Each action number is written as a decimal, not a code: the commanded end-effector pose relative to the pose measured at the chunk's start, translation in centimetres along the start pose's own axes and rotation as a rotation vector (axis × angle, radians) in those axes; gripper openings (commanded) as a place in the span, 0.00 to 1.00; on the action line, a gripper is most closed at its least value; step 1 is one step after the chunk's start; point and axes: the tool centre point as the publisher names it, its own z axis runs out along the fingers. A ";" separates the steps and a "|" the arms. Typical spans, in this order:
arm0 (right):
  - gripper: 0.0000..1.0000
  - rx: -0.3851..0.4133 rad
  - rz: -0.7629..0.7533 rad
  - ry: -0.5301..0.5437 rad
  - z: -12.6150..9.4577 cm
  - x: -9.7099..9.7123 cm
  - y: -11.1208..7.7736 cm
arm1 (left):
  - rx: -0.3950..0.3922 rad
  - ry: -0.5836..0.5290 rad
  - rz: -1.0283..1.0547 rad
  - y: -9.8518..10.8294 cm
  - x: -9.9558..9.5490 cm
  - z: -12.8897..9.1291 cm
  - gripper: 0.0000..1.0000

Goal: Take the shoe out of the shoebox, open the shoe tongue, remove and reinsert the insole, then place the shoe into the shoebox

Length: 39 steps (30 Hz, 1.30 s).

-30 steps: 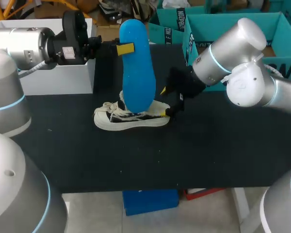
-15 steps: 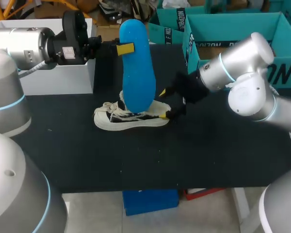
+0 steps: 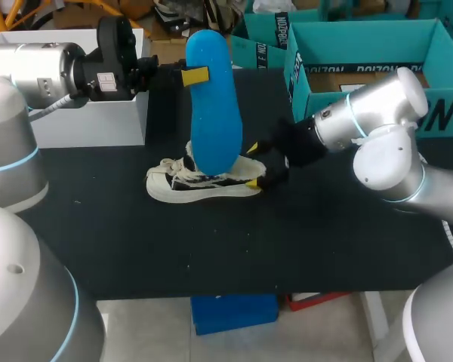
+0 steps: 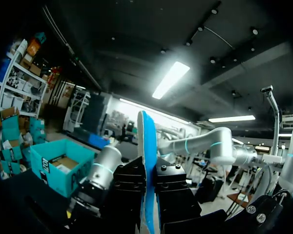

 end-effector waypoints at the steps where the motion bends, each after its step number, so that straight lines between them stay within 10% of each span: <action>1: 1.00 -0.023 0.003 -0.008 0.5 0.1 -0.4 | 0.002 -0.004 0.002 0.2 0.0 0.1 0.00; 21: 1.00 -0.009 0.014 0.002 0.4 0.2 -0.9 | 0.002 -0.004 0.002 0.2 0.0 0.1 0.00; 39: 1.00 0.521 -0.019 0.027 -3.3 -1.8 1.1 | 0.002 -0.004 0.002 0.2 0.0 0.1 0.00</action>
